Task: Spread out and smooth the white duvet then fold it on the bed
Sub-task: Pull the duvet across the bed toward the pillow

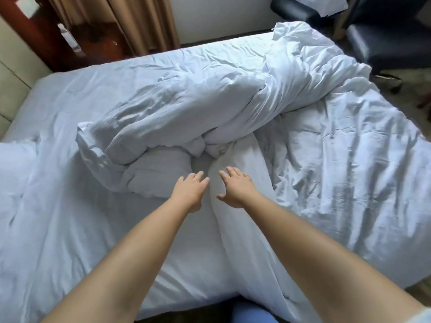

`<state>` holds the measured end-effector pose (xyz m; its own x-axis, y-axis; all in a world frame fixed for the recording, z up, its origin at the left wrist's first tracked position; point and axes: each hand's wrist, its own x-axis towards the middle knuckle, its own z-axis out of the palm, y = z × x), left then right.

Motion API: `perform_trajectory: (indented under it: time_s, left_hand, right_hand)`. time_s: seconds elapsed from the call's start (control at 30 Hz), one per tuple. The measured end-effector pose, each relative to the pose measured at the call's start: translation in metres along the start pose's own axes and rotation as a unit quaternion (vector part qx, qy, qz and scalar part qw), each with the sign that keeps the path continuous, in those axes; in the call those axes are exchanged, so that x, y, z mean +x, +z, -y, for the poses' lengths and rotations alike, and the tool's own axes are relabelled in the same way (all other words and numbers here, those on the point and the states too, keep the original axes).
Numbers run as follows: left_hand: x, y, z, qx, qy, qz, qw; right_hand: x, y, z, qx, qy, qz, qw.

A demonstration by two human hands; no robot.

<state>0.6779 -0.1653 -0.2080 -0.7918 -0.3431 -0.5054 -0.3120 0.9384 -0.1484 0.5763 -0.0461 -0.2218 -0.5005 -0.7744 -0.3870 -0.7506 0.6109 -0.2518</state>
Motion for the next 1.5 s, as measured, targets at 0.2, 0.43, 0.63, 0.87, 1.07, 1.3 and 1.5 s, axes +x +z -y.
perform_trajectory:
  time_s: [0.2, 0.43, 0.63, 0.87, 1.07, 1.3, 1.5]
  left_hand:
    - [0.071, -0.008, 0.036, -0.027, -0.049, 0.016, 0.998]
    - [0.124, -0.041, 0.089, -0.023, -0.104, -0.034, 0.994]
    - [0.175, -0.058, 0.141, -0.001, -0.110, -0.080, 0.991]
    - [0.264, -0.076, 0.213, -0.023, -0.068, -0.080, 0.994]
    - [0.335, -0.055, 0.235, -0.059, -0.040, -0.054, 0.996]
    - [0.408, -0.005, 0.236, -0.077, -0.035, -0.036, 0.996]
    - [0.432, 0.006, 0.238, -0.079, -0.036, -0.043, 0.995]
  right_hand:
    - [0.097, -0.013, 0.004, 0.037, 0.011, 0.029, 0.999]
    - [0.166, -0.045, 0.013, -0.108, -0.075, -0.069, 0.989]
    - [0.232, -0.087, 0.011, -0.142, -0.080, -0.081, 0.983]
    - [0.329, -0.122, 0.027, -0.192, -0.044, -0.068, 0.978]
    - [0.400, -0.109, 0.020, -0.192, -0.024, 0.016, 0.981]
    - [0.476, -0.070, -0.011, -0.216, -0.059, 0.057, 0.973]
    - [0.503, -0.055, -0.011, -0.236, -0.034, 0.088, 0.967]
